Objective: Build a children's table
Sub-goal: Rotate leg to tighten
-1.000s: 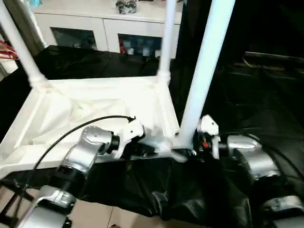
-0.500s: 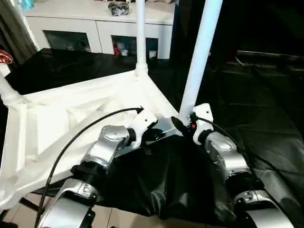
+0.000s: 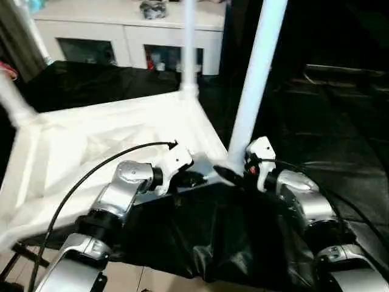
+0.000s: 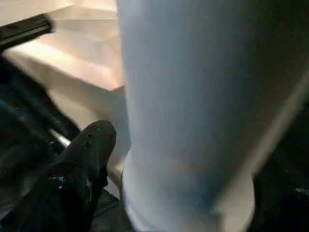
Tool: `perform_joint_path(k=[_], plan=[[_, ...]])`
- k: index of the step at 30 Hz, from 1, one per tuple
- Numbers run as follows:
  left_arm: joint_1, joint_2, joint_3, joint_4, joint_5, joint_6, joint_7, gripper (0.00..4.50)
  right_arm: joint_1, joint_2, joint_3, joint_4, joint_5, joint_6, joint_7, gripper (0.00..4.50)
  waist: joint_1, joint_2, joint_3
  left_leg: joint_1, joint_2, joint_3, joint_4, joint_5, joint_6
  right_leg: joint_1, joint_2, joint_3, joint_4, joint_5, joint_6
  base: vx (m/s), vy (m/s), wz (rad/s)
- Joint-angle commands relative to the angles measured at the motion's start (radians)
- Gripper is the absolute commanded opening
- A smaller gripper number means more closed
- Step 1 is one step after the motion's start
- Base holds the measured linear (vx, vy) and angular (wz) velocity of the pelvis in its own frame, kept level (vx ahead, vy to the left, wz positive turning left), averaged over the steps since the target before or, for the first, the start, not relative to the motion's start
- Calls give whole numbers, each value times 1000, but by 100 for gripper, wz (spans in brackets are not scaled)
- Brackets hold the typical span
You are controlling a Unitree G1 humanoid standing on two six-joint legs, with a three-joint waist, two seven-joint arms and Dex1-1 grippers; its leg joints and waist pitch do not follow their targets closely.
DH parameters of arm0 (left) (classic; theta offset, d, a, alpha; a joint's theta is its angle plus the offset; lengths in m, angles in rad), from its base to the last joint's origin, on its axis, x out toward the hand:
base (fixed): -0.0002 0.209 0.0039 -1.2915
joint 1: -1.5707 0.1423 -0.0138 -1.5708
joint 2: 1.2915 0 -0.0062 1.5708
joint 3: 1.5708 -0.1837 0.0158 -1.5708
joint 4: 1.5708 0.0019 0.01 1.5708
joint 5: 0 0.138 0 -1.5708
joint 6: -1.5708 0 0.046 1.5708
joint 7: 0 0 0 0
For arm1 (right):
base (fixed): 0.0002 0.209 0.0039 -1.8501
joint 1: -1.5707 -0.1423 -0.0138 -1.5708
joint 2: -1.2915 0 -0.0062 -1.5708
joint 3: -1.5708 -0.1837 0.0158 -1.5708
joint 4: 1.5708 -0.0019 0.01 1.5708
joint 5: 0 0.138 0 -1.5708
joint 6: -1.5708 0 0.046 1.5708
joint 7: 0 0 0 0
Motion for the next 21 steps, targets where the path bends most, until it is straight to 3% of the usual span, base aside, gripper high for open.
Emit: perform_joint_path(k=[1,3,9,10,12,21], plan=[[-6,-17,-32,-61,-46,-35,-48,0,13,-5,93,-53,21,4,158,383,2,-7,-67,12,50,-21,-68,-227,75,49,-66,55,-74,-285,-230,0,0,0],[1,12,-32,-72,-50,-34,-87,0,24,-50,119,-79,28,21,262,383,12,-8,-68,11,53,-21,-67,-222,81,53,-64,54,-69,-268,-230,0,0,0],[21,59,-35,-111,-70,-18,-172,0,50,-109,167,-137,25,55,400,383,20,-10,-67,11,53,-21,-68,-214,77,50,-66,55,-69,-285,-229,0,0,0],[25,67,-38,-119,-74,-13,-189,0,53,-114,171,-142,24,59,411,358,20,-10,-66,10,53,-21,-68,-217,74,50,-67,55,-70,-290,-227,0,0,0],[31,81,-43,-135,-83,-5,-213,0,58,-122,178,-156,31,72,430,358,20,-11,-66,12,53,-22,-69,-217,72,49,-66,55,-70,-295,-226,0,0,0],[40,84,-41,-147,-88,4,-214,0,83,-107,180,-194,40,93,417,280,20,-10,-67,13,52,-22,-70,-224,57,48,-66,56,-72,-304,-220,0,0,0]])
